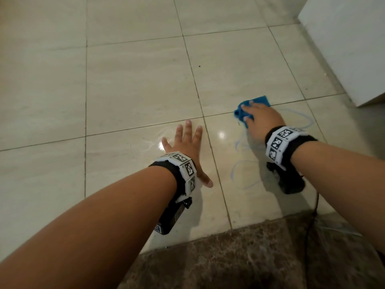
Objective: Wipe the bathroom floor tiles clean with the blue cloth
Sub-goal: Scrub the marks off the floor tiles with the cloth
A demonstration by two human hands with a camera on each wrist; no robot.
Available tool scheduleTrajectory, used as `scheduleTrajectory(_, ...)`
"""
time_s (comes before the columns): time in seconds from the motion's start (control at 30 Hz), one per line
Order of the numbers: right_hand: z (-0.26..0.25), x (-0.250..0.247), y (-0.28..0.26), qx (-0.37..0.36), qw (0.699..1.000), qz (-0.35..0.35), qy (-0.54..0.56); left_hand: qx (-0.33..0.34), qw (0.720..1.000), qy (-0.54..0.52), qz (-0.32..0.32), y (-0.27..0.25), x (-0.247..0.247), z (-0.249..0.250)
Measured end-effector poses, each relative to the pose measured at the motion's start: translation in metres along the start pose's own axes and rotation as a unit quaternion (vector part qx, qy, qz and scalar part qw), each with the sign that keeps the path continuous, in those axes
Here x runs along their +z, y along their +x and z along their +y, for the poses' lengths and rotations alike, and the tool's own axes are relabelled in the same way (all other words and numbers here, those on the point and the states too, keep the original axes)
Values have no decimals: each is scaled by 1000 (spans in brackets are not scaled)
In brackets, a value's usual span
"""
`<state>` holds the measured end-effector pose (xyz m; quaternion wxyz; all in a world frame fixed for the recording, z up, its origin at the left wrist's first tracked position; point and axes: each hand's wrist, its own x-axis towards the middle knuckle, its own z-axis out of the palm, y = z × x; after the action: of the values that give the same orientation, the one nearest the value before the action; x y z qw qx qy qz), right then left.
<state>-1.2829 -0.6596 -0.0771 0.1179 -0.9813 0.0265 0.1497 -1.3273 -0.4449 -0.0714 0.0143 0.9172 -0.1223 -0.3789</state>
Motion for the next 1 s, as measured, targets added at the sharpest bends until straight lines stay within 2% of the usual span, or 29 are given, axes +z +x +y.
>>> scheduleTrajectory(0.03,-7,3,-4,3,1000,-3,-4,0,1000,-1,-2,0,0,0)
scheduleTrajectory(0.17,-27,19,-25,-145,987,-72,-12,-5,1000,8,-8,2,0,0)
scheduleTrajectory(0.2,-20,15,-24,-154,985,-80,-7,-5,1000,6,-9,2,0,0)
scheduleTrajectory(0.27,-4,6,-16,-111,992,-44,33,-2,1000,1,-6,2,0,0)
scheduleTrajectory(0.33,5,5,-13,-40,995,28,84,-1,1000,0,-4,2,0,-1)
scheduleTrajectory(0.4,-1,10,-16,-20,992,67,106,-2,1000,1,-6,2,0,0)
scheduleTrajectory(0.5,-2,15,-17,-53,990,58,115,-5,1000,4,-9,1,0,1)
scheduleTrajectory(0.6,20,3,-3,31,993,83,72,-6,1000,1,-10,1,-1,1)
scheduleTrajectory(0.63,23,2,-1,53,996,70,34,-5,1000,1,-12,1,-2,1)
scheduleTrajectory(0.7,16,9,-5,18,999,24,-20,-6,1000,1,-13,1,-1,1)
scheduleTrajectory(0.8,15,12,-9,-61,998,-14,-14,-9,1000,7,-13,2,-2,2)
scheduleTrajectory(0.83,22,6,-5,-43,999,-13,-12,-9,1000,6,-14,1,-2,3)
scheduleTrajectory(0.93,38,-9,5,93,995,17,-10,-10,1000,5,-11,1,-2,3)
scheduleTrajectory(0.97,32,-6,2,105,994,23,-12,-10,1000,6,-9,1,-2,3)
scheduleTrajectory(1.0,24,0,-2,81,996,29,-10,-11,1000,6,-9,1,-2,3)
